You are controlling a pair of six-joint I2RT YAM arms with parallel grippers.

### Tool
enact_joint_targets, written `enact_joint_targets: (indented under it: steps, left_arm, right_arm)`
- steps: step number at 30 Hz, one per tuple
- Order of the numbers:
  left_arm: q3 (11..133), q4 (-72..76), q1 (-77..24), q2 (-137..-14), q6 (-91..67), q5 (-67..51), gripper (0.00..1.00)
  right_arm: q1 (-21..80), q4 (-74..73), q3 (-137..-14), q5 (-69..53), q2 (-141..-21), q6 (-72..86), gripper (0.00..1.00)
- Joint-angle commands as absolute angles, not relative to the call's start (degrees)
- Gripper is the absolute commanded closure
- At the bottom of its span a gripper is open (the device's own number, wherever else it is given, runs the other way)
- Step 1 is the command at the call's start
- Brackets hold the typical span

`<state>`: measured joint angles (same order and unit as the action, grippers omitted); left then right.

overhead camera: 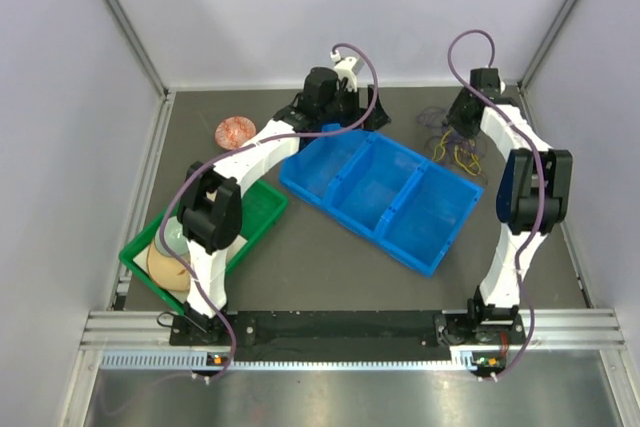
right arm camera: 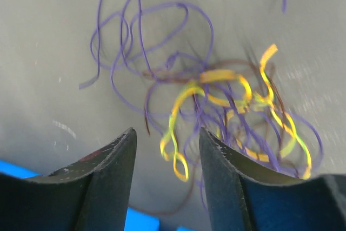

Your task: Untangle the cables

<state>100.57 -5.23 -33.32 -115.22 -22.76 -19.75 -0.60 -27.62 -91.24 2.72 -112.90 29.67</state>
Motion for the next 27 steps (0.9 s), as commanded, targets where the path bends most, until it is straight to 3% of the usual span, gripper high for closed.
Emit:
enact_joint_targets:
  steps: [1, 3, 4, 15, 21, 27]
  left_arm:
    - [99.76, -4.04, -33.31, -110.92, -22.41, -19.25, 0.01]
    - [99.49, -4.39, -33.40, -110.74, -22.24, -18.99, 0.01]
    - [99.41, -4.39, -33.31, -110.57, -22.06, -18.90, 0.01]
    - [99.58, -3.61, -33.31, -108.81, -21.62, -18.02, 0.01]
    - [99.58, -3.08, -33.40, -107.84, -21.80, -17.84, 0.01]
    - [98.88, -2.11, -33.31, -106.79, -22.06, -17.93, 0.01]
  right_arm:
    - [-0.53, -24.70, -97.54, 2.99, -117.67, 29.97, 0.67]
    - [-0.53, -25.40, -99.39, 1.94, -118.04, 29.80, 0.98]
    - [-0.53, -25.57, -100.88, 0.72, -117.78, 29.79, 1.00]
    - [-2.28, -25.75, -117.74, -7.55, -103.28, 34.62, 1.00]
    - [-2.72, -25.75, -126.20, -9.41, -101.43, 37.09, 1.00]
    - [-3.86, -24.87, -114.04, -3.08, -103.96, 34.45, 1.00]
